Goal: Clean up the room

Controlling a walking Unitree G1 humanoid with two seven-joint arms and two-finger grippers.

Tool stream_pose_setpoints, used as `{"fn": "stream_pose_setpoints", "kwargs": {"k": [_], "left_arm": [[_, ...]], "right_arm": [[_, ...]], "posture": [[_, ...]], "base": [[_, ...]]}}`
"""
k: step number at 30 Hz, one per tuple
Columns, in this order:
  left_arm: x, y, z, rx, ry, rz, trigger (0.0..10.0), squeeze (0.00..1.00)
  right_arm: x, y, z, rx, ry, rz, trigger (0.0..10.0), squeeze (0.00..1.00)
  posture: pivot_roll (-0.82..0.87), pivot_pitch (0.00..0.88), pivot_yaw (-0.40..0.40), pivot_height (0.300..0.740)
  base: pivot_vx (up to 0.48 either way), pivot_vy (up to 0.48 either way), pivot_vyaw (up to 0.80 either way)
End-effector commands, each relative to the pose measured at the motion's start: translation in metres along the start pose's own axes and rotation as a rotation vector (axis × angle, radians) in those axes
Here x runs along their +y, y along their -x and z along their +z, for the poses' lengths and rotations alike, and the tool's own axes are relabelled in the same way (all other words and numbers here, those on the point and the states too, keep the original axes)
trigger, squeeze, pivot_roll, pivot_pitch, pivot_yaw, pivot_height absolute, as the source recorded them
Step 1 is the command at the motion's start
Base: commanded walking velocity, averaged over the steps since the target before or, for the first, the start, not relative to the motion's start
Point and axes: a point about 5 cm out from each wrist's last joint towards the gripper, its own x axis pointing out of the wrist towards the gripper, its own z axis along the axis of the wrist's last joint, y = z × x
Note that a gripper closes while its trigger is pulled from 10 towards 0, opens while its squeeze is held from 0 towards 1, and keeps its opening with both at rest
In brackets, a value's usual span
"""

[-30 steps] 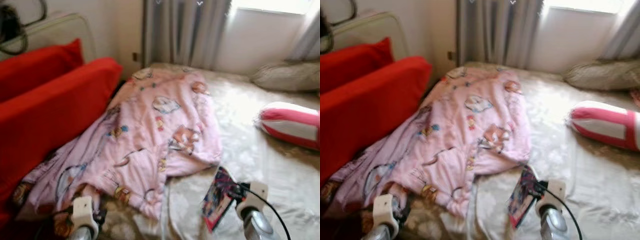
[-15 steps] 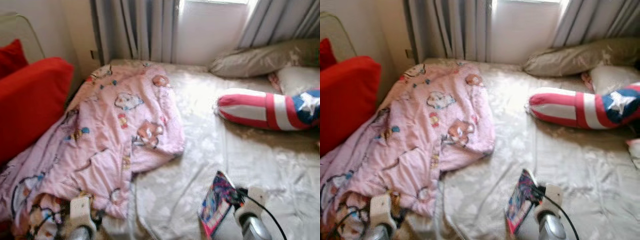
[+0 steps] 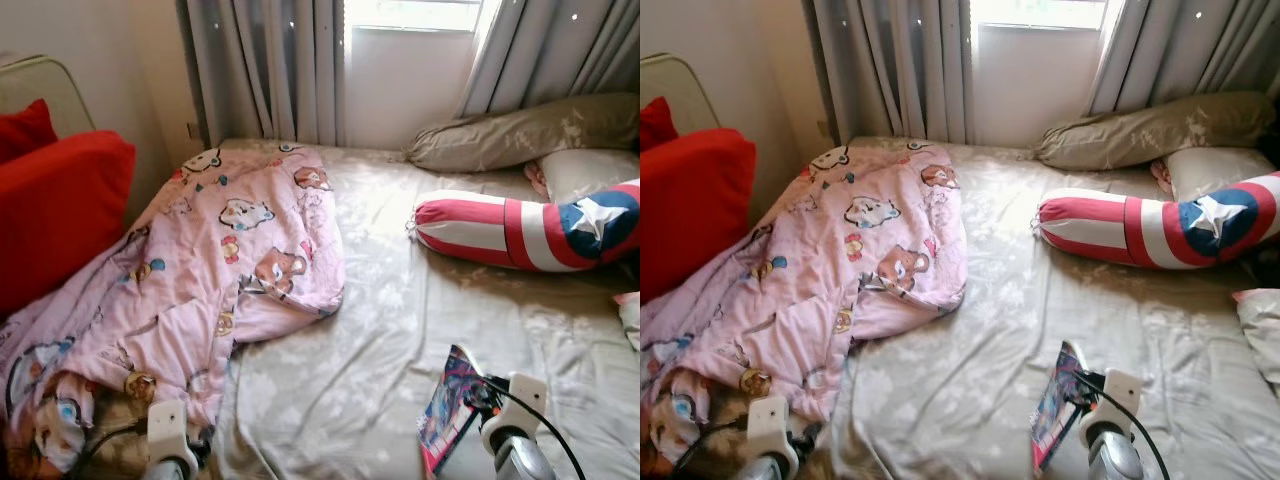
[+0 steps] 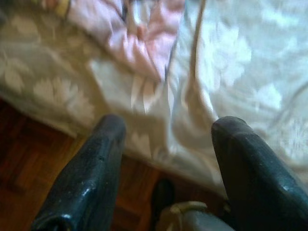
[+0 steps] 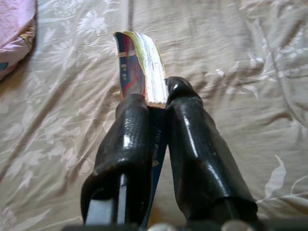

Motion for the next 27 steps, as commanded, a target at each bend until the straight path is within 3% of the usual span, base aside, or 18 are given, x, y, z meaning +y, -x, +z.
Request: {"fn": "stream_pose_setpoints", "kwargs": {"k": [1, 27], "left_arm": [[-0.003, -0.001, 0.001, 0.003, -0.007, -0.011, 10.0, 0.0], [-0.005, -0.004, 0.011, -0.02, 0.013, -0.006, 10.0, 0.0]], "right_arm": [[0.0, -0.002, 0.008, -0.03, -0.011, 0.001, 10.0, 0.0], [-0.002, -0.005, 0.018, -0.061, -0.004, 0.006, 10.0, 0.0]], "posture": [[0.09, 0.0, -0.039, 0.74], [0.07, 0.0, -0.044, 0.74]], "base": [[0.0, -0.319, -0.79], [0.0, -0.301, -0.05]]}}
